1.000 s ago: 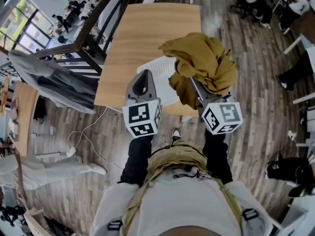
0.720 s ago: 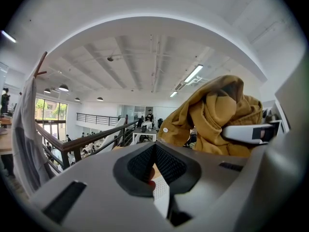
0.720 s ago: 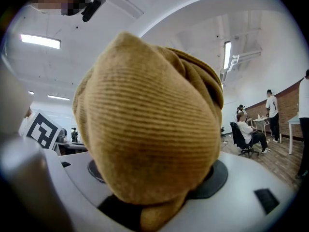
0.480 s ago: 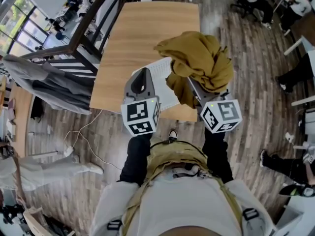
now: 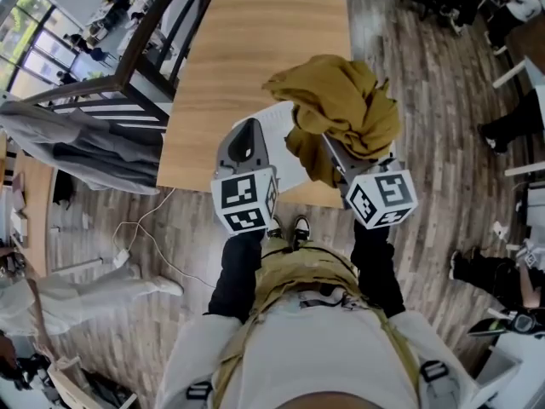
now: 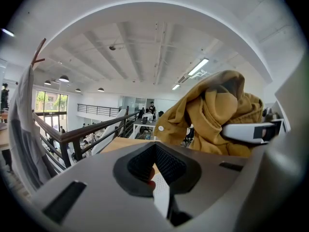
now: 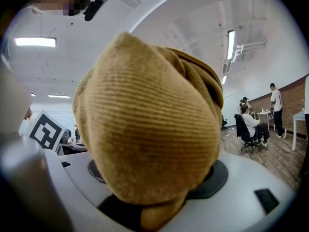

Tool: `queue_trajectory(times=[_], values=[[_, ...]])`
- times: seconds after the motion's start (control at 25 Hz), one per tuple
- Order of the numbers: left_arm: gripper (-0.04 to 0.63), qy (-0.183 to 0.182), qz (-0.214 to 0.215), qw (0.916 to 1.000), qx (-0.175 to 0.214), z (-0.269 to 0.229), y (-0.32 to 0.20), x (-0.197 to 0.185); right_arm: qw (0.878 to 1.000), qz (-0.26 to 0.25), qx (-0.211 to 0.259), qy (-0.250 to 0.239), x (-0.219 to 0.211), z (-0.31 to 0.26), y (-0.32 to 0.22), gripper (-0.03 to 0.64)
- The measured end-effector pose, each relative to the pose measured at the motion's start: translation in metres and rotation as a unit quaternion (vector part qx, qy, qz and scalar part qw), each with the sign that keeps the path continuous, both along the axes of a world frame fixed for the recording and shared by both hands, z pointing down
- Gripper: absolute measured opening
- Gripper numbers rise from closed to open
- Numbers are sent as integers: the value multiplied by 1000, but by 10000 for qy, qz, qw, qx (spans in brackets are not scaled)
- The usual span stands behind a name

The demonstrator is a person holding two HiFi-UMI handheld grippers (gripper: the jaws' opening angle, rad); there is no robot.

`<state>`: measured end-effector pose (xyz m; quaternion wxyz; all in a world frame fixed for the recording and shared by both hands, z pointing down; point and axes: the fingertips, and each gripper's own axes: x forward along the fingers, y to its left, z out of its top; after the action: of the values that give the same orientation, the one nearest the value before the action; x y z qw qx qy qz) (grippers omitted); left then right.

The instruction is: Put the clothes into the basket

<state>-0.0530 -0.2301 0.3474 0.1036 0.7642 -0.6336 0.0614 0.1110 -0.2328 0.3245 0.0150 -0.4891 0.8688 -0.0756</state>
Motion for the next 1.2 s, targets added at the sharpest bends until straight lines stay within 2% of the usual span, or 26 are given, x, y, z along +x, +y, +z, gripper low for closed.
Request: queue_trajectory(times=[0.32,0.56,0.88,1.2], values=[[0,-9,18,9986,-522,39,-14,-21,9989,-123,-404,225,-32,39,-24,365],[0,37,-22,9964,-843,65,-12,-25,9973,-171,-630,333,-38,62,-25,365],[0,37,-78,9928,-1192,94,-20,-36,9940,-503,-728,641,-58,81,-38,365],[0,23,-154,9895,-1440,115,-22,-43,9812,-1067,-770,1412,-61,116,-53,365]])
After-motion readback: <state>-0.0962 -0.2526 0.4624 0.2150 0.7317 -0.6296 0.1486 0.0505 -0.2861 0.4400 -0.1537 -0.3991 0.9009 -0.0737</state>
